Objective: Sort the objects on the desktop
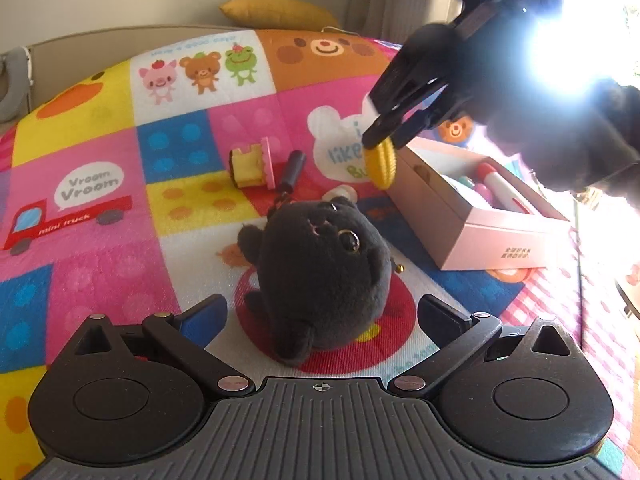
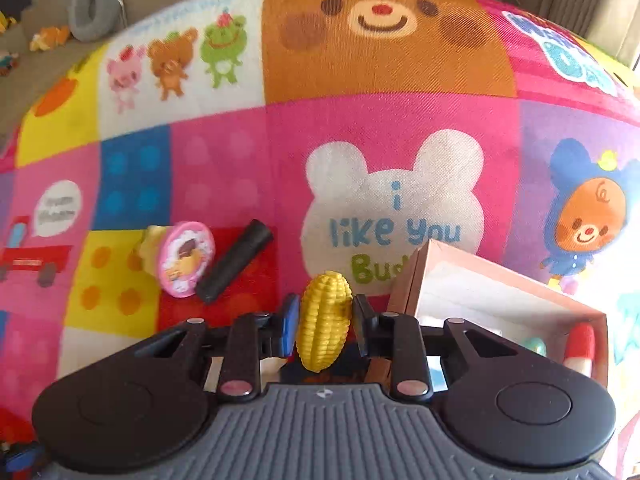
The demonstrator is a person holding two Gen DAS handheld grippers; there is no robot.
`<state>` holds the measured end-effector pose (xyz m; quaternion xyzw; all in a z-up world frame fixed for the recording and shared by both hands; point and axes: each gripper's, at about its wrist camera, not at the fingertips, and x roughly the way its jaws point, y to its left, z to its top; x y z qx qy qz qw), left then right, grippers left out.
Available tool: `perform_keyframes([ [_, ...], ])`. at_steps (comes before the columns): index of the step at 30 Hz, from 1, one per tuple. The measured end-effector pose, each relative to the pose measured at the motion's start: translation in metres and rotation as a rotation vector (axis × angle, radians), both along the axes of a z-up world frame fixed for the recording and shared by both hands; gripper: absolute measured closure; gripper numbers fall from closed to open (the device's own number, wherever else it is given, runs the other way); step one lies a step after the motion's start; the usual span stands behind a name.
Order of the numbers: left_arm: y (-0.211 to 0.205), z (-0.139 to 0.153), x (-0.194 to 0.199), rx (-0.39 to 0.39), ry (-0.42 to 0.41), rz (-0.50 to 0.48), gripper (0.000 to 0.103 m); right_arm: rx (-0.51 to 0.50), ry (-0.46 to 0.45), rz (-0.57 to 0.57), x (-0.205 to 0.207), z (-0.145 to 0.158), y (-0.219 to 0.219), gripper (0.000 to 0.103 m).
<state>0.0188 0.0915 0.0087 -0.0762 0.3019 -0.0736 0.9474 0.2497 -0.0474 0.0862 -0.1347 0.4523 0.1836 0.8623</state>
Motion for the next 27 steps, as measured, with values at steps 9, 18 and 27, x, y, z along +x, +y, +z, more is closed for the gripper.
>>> perform_keyframes([
  [9, -0.032, 0.009, -0.01, 0.03, 0.016, -0.023, 0.0, 0.291, 0.031, 0.039, -0.139, 0.033, -0.108, 0.075],
  [18, -0.059, 0.016, -0.009, 0.172, 0.009, 0.102, 0.0, 0.318, -0.032, -0.164, -0.202, -0.052, -0.18, 0.067],
  [27, -0.036, 0.032, 0.004, 0.378, -0.09, 0.323, 0.0, 0.347, -0.249, -0.226, -0.239, -0.07, -0.207, 0.026],
])
